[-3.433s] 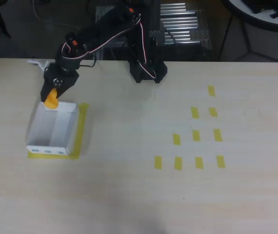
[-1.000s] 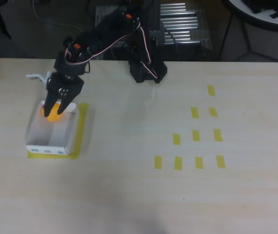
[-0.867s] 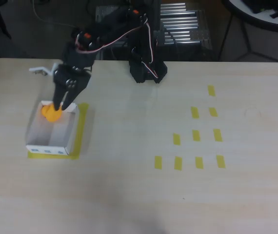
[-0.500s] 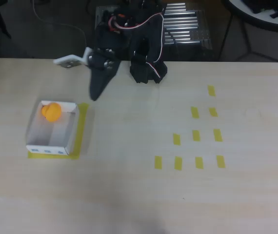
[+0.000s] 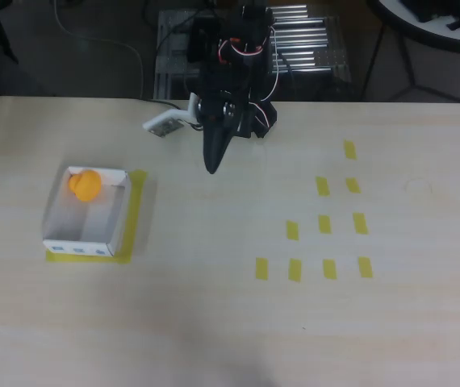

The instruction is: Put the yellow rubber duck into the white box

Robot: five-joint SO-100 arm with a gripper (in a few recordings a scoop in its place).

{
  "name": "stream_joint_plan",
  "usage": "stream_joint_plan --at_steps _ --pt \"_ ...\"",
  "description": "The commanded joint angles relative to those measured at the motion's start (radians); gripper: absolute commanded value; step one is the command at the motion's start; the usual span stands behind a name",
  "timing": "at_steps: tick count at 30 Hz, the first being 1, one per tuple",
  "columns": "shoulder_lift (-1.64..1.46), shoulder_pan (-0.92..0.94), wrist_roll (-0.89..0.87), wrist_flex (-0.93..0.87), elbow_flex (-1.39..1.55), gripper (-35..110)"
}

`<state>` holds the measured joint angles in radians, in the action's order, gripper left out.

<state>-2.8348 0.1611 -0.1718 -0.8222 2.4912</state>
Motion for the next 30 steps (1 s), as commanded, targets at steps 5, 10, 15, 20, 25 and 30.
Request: stream_joint_plan --at_steps 5,10,15,20,25,30 --pt "-0.314 -0.097 -0.037 0.011 0.290 0" --pt "-0.408 -0.184 -0.049 0.002 0.431 0" --pt "-0.454 -0.215 -0.057 -0.008 0.534 0" --pt "-0.502 -0.225 -0.063 -0.054 0.603 0" --pt "-0.502 -0.224 -0.071 -0.089 0.600 0" --pt "-0.502 -0.207 -0.074 -0.094 0.598 0"
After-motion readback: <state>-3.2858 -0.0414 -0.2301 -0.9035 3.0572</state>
